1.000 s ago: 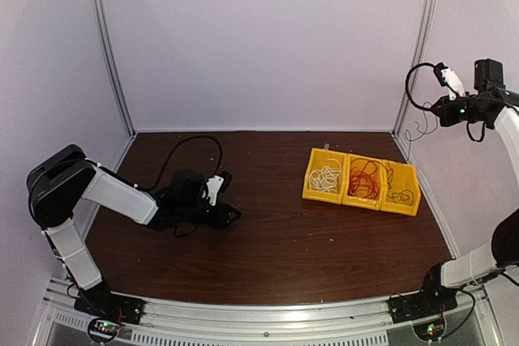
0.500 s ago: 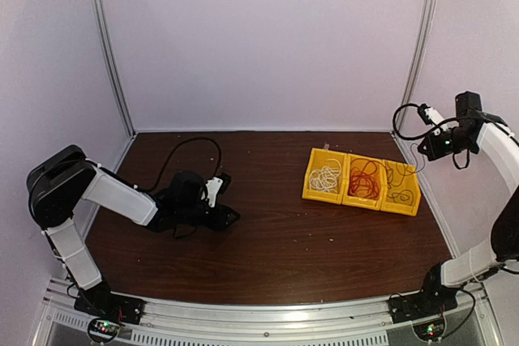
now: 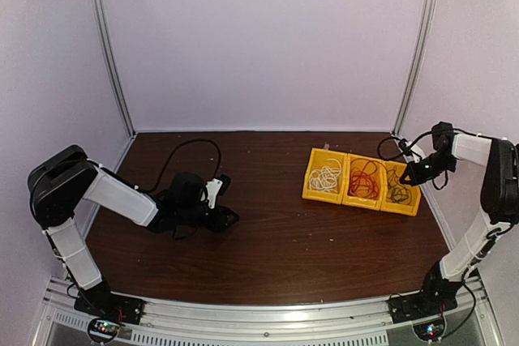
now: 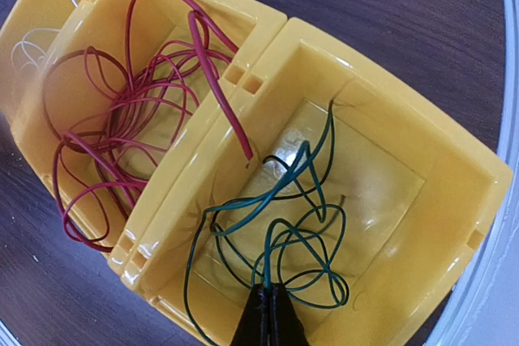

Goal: Untangle the cables

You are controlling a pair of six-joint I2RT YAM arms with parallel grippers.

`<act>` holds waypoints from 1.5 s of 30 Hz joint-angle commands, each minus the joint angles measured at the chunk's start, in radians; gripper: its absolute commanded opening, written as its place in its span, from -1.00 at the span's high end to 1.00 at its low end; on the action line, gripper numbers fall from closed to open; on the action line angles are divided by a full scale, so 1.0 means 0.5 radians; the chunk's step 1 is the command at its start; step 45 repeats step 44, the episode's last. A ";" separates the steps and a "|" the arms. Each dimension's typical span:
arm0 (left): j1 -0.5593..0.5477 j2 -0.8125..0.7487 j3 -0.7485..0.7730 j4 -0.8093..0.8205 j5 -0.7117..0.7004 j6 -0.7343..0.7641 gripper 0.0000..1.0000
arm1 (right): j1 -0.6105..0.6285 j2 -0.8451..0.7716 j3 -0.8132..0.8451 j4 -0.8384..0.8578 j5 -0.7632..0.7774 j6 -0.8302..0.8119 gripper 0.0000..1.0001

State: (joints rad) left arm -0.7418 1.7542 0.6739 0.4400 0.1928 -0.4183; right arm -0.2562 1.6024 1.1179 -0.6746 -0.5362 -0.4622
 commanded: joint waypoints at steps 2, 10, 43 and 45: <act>-0.011 0.029 -0.020 0.039 -0.021 -0.016 0.17 | 0.026 0.087 -0.064 0.162 -0.012 0.068 1.00; -0.011 -0.023 0.034 -0.078 -0.089 0.007 0.16 | 0.028 -0.153 -0.079 0.127 0.103 0.089 0.52; 0.280 -0.699 0.964 -1.450 -0.913 0.313 -0.95 | 1.122 -0.381 0.186 0.995 0.911 0.652 -1.00; 0.281 -0.689 0.958 -1.445 -0.911 0.315 -0.95 | 1.128 -0.386 0.183 1.002 0.901 0.656 -1.00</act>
